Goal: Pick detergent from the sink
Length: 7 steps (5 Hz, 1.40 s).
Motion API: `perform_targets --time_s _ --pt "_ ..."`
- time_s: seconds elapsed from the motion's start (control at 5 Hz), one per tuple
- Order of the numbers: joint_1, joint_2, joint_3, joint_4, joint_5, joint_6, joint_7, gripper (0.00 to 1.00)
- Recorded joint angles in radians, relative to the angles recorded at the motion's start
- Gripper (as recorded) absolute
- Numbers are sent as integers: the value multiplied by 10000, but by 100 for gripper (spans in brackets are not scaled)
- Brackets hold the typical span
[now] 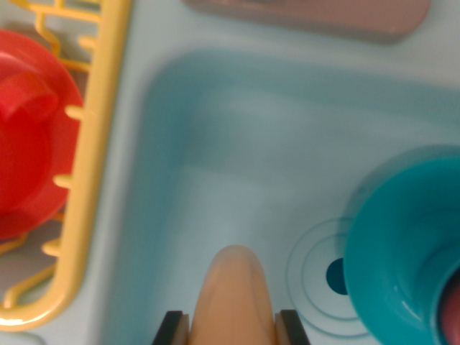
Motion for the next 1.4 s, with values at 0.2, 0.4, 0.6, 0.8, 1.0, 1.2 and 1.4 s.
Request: perform_targets --time_s 0.2,0.4,0.6,0.8,1.0,1.2,1.4 --pt "-1 -114 0 269 -23 382 32 100" --pt "-1 -114 0 269 -23 382 32 100" --pt "-1 -234 0 553 -47 784 66 100" --pt "-1 -234 0 553 -47 784 66 100" --pt "-2 -366 0 862 -73 1223 103 100" --pt "-2 -366 0 862 -73 1223 103 100" --pt "-2 -502 0 1184 -100 1680 142 100"
